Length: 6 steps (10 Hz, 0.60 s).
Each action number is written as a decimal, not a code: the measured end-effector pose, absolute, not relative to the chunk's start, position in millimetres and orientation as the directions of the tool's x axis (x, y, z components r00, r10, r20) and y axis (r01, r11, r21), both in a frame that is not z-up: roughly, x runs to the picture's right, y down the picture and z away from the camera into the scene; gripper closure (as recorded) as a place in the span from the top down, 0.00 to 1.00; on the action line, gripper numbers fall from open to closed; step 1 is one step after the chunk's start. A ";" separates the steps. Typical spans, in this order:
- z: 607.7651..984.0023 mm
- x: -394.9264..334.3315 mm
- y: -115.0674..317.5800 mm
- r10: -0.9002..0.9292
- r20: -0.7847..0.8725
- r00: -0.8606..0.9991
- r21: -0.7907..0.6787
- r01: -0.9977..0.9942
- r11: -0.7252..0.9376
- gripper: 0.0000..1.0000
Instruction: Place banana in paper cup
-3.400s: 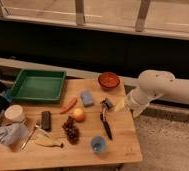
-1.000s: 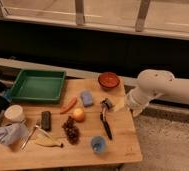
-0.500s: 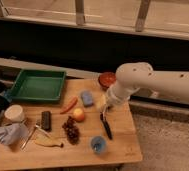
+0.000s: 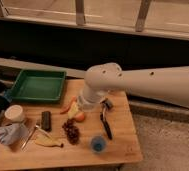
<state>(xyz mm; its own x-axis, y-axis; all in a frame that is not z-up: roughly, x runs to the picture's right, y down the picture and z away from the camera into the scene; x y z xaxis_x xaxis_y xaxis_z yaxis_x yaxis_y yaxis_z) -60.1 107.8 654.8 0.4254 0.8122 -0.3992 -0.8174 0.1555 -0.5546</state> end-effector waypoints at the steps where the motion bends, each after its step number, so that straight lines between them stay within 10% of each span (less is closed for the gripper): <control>1: 654.4 -60.2 107.9 0.812 -0.399 0.426 -0.555 -0.817 0.157 0.66; 6: 653.1 -55.8 107.7 0.811 -0.396 0.431 -0.523 -0.831 0.187 0.66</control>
